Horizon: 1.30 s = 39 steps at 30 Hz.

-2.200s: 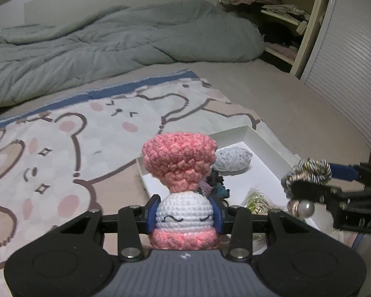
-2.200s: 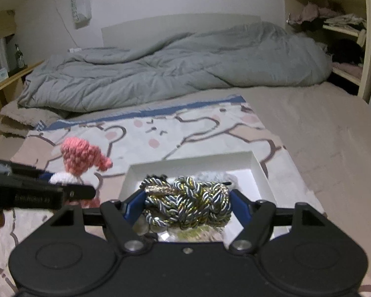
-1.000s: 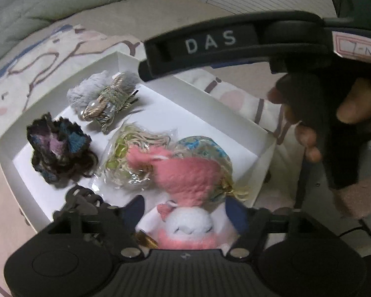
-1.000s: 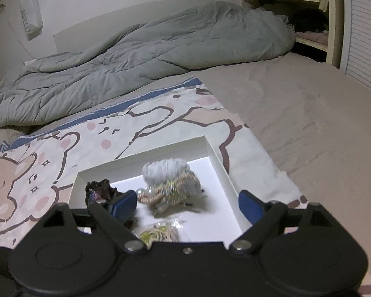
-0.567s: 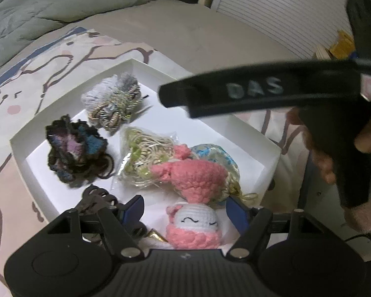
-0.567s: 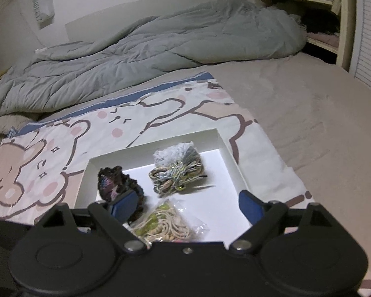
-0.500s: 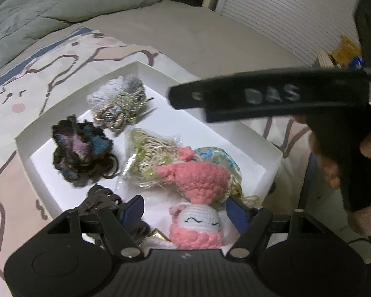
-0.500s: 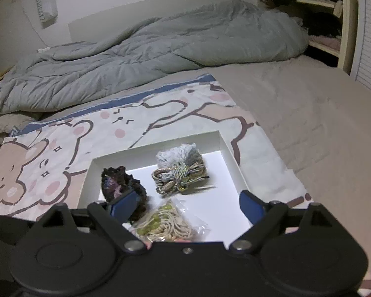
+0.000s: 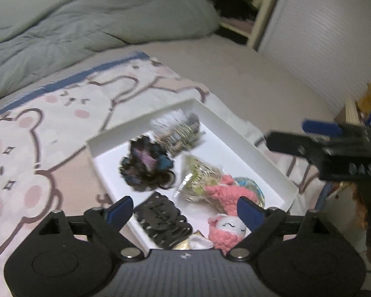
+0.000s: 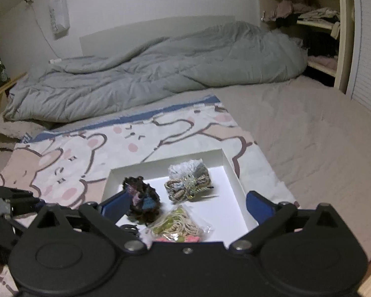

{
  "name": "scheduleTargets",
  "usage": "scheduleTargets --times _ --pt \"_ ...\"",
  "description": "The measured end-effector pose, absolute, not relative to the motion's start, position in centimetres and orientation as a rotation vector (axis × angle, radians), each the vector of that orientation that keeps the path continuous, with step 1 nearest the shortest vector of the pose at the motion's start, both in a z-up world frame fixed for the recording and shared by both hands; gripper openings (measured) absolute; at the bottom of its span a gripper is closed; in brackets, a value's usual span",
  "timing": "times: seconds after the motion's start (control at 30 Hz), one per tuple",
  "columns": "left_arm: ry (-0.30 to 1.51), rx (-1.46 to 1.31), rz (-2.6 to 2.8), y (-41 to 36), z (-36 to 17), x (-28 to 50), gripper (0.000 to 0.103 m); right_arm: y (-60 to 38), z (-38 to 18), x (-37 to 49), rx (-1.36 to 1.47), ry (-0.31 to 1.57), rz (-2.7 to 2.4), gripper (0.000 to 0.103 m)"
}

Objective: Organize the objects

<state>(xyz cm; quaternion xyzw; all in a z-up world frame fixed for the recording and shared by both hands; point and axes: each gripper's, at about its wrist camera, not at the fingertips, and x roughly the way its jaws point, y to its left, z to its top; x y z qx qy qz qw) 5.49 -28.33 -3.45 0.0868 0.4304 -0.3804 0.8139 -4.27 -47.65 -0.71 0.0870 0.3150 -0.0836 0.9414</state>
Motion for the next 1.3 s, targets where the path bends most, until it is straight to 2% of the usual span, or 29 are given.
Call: scheduleTargets --times 0.2,0.47,0.9,1.3 --pt "0.871 0.133 -0.723 -24.9 -1.3 4.0 0.096 -45.9 0.9 -6.3 0.141 0.636 -0.159 0.103" --pt "0.773 0.178 -0.607 -22.2 0.3 0.4 0.097 -43.1 2.2 -8.8 0.092 0.648 -0.164 0.103" --pt "0.695 0.233 -0.500 -19.5 0.1 -3.2 0.101 -41.3 2.0 -12.4 0.053 0.645 -0.238 0.103" --pt "0.673 0.183 -0.430 -17.5 0.5 -2.7 0.102 -41.6 2.4 -13.3 0.111 0.575 -0.299 0.103"
